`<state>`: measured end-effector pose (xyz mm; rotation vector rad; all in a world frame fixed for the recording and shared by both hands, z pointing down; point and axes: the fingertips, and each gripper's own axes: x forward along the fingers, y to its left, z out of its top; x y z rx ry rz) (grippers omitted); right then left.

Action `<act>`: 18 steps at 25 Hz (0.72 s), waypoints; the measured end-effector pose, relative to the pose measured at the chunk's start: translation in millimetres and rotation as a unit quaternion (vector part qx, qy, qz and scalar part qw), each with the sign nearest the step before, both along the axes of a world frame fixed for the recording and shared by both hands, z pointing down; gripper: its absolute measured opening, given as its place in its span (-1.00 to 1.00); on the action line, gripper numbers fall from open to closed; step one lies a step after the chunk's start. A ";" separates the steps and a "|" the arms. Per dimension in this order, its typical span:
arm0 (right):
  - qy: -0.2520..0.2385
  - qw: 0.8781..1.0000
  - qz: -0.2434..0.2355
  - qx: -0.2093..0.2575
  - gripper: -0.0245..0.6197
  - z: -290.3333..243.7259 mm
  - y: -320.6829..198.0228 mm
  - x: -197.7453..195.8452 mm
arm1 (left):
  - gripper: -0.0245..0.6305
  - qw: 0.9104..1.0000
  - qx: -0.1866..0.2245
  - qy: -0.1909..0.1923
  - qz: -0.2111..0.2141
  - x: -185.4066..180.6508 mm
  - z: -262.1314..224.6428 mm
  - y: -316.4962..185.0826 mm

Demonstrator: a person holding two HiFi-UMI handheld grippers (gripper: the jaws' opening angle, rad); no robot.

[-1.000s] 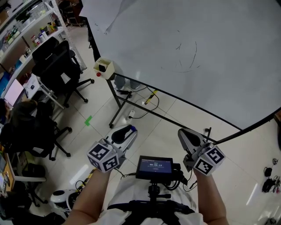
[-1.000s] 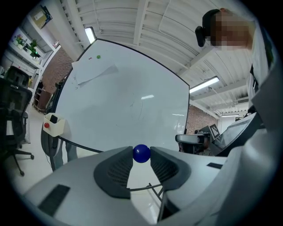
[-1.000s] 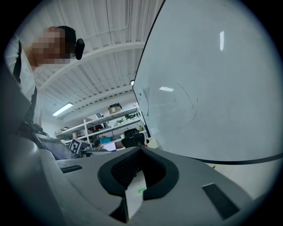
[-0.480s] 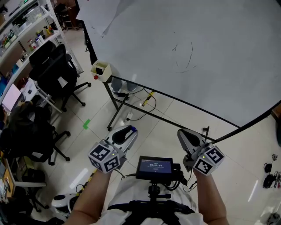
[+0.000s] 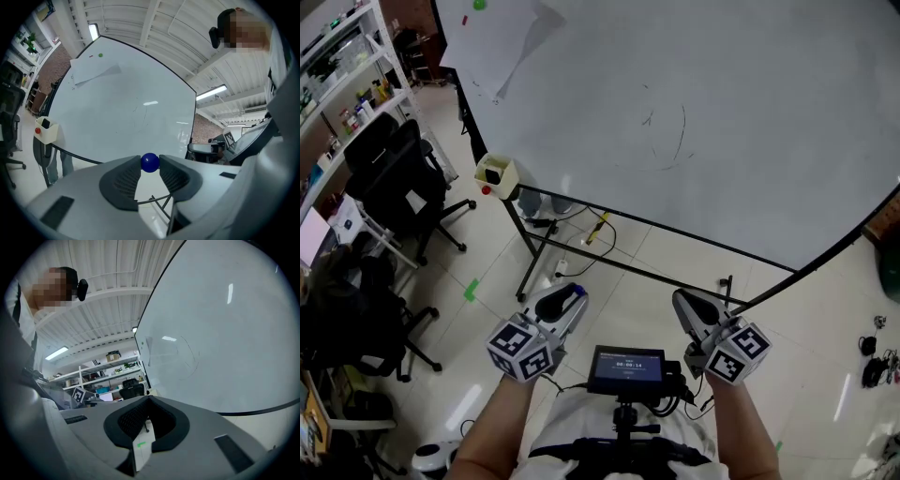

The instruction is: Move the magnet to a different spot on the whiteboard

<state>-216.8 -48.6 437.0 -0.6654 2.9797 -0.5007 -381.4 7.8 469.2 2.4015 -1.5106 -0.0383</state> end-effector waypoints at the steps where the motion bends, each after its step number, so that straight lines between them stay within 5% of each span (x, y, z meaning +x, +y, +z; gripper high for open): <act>1: 0.002 1.000 0.005 0.000 -0.86 0.4 0.4 2.0 | -0.47 1.000 -0.001 0.000 0.003 1.2 1.0 -0.2; 13: 0.012 0.998 0.066 -0.005 -0.86 -10.0 -10.8 33.5 | -0.47 0.999 0.013 -0.004 0.034 17.4 -8.4 -24.4; 18: 0.015 0.997 0.080 -0.009 -0.86 -10.7 -19.8 40.4 | -0.46 0.998 0.014 -0.039 0.042 23.5 -10.0 -37.7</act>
